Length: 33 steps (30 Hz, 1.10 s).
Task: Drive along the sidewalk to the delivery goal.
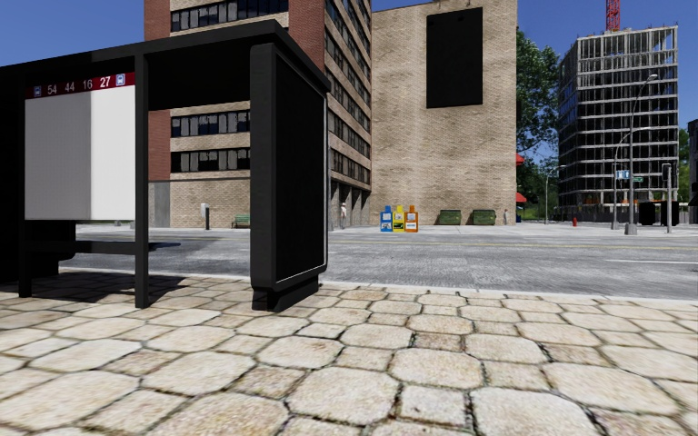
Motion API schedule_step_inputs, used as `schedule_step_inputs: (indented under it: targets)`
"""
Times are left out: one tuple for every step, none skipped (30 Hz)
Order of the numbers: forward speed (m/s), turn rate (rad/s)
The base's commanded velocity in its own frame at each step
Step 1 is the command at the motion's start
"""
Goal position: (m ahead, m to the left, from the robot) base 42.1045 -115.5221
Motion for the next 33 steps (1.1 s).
schedule_step_inputs:
  targets:
    - [0.00, 0.00]
    - [0.00, 0.00]
    - [0.00, 0.00]
    - [0.00, 0.00]
    - [0.00, 0.00]
    - [0.00, 0.00]
    - [0.00, 0.00]
    - [0.00, 0.00]
    - [0.00, 0.00]
    - [0.00, 0.00]
    - [0.00, 0.00]
    - [0.00, 0.00]
    - [0.00, 0.00]
    - [0.00, 0.00]
    - [0.00, 0.00]
    - [0.00, 0.00]
    - [0.00, 0.00]
    - [0.00, 0.00]
    - [0.00, 0.00]
    - [0.00, 0.00]
    - [0.00, 0.00]
    - [0.00, 0.00]
    - [0.00, 0.00]
    - [0.00, 0.00]
    - [0.00, 0.00]
    - [0.00, 0.00]
    - [0.00, 0.00]
    - [0.00, 0.00]
    - [0.00, 0.00]
    - [0.00, 0.00]
    - [0.00, -0.06]
    - [0.00, -0.06]
    - [0.00, -0.18]
